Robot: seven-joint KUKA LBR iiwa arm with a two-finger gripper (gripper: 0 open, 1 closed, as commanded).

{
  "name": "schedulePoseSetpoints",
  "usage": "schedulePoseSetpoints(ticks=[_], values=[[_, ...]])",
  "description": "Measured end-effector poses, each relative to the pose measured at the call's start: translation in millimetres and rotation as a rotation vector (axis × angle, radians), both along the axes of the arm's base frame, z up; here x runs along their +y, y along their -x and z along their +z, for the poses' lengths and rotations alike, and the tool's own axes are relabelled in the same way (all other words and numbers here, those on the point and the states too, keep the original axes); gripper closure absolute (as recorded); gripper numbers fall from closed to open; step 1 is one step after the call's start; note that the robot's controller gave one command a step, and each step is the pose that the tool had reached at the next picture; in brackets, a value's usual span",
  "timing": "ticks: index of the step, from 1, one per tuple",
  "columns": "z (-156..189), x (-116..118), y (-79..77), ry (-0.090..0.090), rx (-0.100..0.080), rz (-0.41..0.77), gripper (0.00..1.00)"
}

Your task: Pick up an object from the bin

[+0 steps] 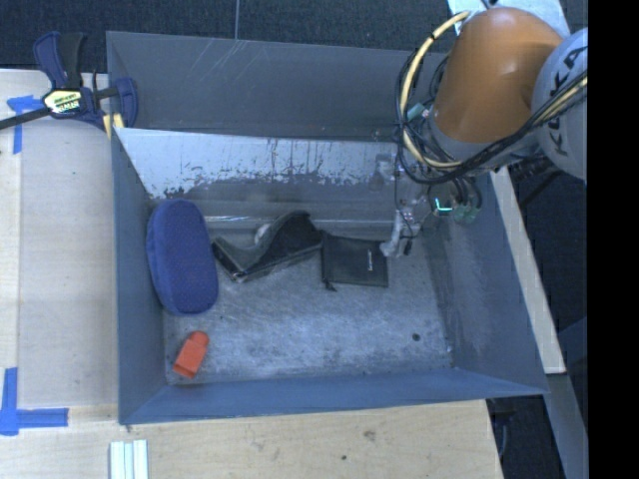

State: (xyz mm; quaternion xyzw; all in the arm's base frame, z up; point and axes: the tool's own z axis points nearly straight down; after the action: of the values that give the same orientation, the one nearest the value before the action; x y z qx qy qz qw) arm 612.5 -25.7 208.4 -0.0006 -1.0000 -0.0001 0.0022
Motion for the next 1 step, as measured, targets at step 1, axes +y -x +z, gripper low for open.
schedulePoseSetpoints(ticks=[1], values=[[-143.0, -2.4, 5.2, 0.000, -0.001, -0.130, 0.00]])
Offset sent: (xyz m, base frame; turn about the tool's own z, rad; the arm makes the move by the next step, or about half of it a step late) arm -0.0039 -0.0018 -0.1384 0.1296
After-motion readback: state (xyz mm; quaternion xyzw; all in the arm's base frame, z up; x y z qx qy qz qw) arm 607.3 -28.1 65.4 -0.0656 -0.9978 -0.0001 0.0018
